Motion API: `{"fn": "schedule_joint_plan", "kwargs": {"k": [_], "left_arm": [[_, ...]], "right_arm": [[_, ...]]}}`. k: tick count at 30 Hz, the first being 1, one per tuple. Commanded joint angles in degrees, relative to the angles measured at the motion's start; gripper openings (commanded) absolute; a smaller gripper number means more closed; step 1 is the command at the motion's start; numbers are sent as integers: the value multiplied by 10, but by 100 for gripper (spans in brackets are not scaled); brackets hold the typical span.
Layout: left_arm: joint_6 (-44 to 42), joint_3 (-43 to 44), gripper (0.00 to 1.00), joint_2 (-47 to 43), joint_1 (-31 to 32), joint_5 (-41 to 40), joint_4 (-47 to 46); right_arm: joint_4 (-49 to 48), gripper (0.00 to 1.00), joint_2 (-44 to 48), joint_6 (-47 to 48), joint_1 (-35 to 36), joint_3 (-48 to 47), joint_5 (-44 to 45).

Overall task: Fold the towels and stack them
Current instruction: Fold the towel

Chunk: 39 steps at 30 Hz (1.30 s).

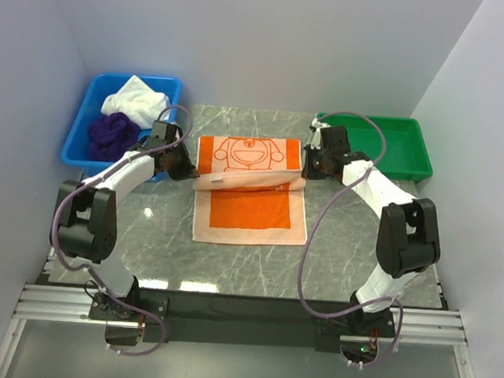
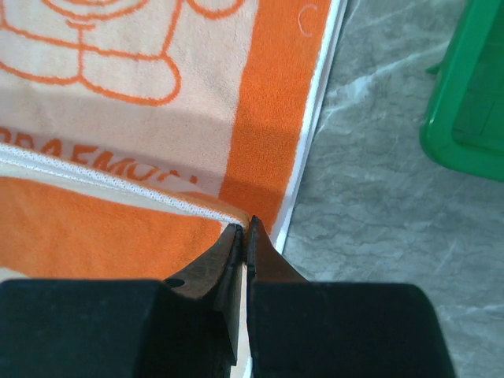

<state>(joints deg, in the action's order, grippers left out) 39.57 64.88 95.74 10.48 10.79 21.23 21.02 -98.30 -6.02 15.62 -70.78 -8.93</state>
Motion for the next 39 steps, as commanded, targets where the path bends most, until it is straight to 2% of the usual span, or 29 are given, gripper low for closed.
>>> {"fn": "schedule_joint_plan", "kwargs": {"k": [1,14,25,32,39], "left_arm": [[-27,20,1,-61,-3,-43,16],[-33,-1,1,-166,-2,-56,64],[2,-133,1,-249,16,-44,58],[42,-244,1,-247,30,-48,15],[69,-287,1,-203,53,-58,-26]], "right_arm": [[-16,0,57,24,-10,-4,52],[-3,0,173,17,-10,55,74],[7,0,238,-29,-9,171,59],[-25,0,233,-85,-9,252,8],[-32,0,169,-104,-11,267,15]]}}
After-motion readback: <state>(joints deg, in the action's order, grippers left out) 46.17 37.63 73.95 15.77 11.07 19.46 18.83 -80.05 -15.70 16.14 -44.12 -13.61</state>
